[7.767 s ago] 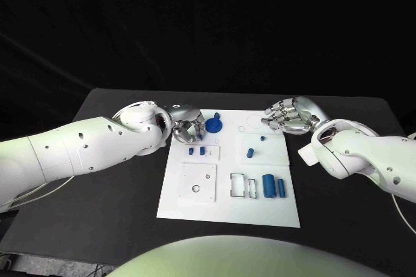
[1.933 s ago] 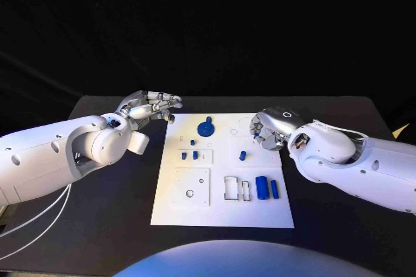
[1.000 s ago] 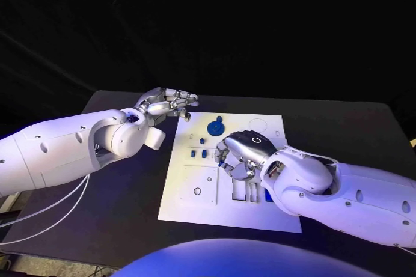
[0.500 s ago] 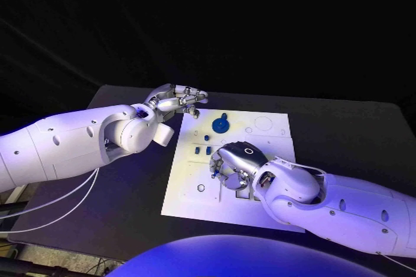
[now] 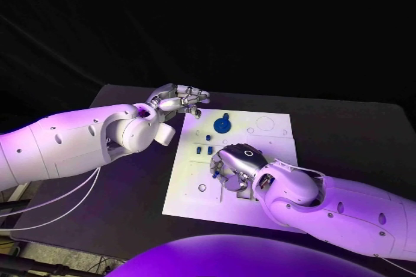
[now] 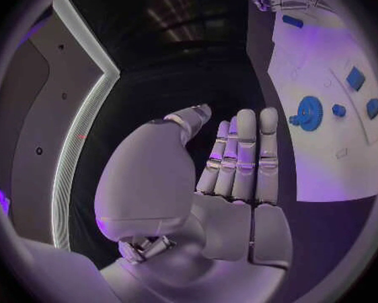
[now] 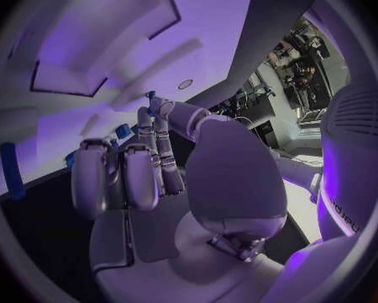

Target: Assemble the parts on the task board

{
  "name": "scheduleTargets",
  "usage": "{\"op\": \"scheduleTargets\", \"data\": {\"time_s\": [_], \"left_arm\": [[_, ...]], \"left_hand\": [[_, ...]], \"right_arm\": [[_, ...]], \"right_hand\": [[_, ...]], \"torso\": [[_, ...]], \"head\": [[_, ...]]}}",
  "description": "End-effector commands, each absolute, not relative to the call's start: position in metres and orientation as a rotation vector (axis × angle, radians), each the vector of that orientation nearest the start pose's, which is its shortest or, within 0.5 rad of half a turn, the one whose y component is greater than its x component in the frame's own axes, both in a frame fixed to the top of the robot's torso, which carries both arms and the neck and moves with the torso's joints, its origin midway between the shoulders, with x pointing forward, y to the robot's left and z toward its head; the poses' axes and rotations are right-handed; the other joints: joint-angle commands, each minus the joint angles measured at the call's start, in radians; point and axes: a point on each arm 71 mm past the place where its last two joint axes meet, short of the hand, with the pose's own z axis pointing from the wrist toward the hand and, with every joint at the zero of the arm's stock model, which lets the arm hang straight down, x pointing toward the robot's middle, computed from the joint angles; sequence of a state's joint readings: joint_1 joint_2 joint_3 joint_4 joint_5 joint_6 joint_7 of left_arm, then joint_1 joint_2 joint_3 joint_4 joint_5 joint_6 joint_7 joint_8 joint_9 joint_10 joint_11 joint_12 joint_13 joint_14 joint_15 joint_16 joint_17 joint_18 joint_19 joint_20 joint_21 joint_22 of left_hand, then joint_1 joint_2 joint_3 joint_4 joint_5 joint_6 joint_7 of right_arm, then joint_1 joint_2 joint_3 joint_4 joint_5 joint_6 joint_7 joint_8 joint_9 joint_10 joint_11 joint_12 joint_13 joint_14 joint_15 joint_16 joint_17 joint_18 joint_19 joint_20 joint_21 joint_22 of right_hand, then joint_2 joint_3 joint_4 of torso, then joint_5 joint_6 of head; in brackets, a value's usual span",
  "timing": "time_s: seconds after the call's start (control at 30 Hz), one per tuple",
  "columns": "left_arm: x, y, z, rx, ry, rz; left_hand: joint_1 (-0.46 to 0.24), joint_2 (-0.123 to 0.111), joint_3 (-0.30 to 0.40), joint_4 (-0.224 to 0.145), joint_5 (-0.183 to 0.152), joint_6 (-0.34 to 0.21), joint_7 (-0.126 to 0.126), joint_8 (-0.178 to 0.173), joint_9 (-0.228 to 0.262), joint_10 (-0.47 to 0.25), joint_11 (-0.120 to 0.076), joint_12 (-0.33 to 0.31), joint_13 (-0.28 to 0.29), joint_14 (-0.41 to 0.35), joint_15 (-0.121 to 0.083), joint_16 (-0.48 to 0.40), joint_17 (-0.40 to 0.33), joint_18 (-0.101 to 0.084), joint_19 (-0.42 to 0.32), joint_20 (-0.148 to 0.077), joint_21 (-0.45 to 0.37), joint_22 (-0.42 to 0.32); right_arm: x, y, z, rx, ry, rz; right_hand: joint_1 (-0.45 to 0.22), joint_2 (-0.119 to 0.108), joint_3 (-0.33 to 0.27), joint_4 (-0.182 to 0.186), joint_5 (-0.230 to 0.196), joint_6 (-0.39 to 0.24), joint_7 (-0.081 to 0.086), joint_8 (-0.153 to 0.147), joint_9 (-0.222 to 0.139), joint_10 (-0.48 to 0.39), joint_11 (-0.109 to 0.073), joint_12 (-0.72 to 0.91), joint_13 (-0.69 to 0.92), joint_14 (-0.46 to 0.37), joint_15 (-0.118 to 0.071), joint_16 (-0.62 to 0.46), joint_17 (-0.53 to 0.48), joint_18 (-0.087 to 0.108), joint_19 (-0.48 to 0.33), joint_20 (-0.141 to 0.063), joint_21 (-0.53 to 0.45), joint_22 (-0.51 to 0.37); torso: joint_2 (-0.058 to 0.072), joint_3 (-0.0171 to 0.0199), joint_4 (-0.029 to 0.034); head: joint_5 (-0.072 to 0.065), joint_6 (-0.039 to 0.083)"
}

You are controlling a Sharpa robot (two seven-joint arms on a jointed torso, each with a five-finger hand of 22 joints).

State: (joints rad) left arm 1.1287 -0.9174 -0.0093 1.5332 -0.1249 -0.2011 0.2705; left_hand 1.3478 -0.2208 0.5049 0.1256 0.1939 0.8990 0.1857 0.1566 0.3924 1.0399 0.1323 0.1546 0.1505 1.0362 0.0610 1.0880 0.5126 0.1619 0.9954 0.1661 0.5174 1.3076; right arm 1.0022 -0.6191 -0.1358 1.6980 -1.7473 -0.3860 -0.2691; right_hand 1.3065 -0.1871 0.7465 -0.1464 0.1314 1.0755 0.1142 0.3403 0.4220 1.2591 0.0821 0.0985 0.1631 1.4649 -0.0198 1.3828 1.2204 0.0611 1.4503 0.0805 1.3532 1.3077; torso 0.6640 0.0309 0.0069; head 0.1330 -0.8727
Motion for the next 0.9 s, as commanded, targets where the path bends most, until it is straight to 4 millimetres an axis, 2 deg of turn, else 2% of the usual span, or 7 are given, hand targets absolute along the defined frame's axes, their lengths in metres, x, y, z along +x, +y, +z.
{"op": "scheduleTargets", "data": {"time_s": [0.03,0.9], "left_arm": [[0.4734,0.233,-0.205,-1.088,1.615,-1.508],[0.4731,0.2352,-0.2051,-1.091,1.619,-1.502]], "left_hand": [[0.004,-0.001,0.001,-0.005,0.003,-0.006,0.001,0.005,-0.001,-0.007,0.001,0.004,0.001,-0.006,0.001,-0.004,-0.001,0.017,0.0,0.0,-0.005,0.003],[0.003,-0.002,0.001,-0.006,0.004,-0.008,0.001,0.005,-0.002,-0.01,0.002,0.004,0.001,-0.008,0.001,-0.005,-0.002,0.017,0.001,0.0,-0.005,0.004]], "right_arm": [[0.3661,-0.0483,-0.2652,-0.451,1.684,0.861],[0.3617,-0.0398,-0.2728,-0.543,1.717,0.851]], "right_hand": [[0.009,0.014,0.006,0.001,0.003,0.002,0.001,0.003,0.001,0.04,-0.033,0.005,0.053,0.042,-0.008,0.004,0.001,-0.009,0.001,-0.002,-0.001,0.176],[0.006,0.012,0.007,-0.001,0.006,-0.001,0.002,0.0,0.003,0.038,-0.032,0.003,0.056,0.043,-0.007,0.006,0.001,-0.009,0.001,-0.002,-0.001,0.176]], "torso": [[-0.001,0.0002,-0.0003],[-0.001,0.0001,-0.0008]], "head": [[0.001,0.0],[0.001,0.0]]}}
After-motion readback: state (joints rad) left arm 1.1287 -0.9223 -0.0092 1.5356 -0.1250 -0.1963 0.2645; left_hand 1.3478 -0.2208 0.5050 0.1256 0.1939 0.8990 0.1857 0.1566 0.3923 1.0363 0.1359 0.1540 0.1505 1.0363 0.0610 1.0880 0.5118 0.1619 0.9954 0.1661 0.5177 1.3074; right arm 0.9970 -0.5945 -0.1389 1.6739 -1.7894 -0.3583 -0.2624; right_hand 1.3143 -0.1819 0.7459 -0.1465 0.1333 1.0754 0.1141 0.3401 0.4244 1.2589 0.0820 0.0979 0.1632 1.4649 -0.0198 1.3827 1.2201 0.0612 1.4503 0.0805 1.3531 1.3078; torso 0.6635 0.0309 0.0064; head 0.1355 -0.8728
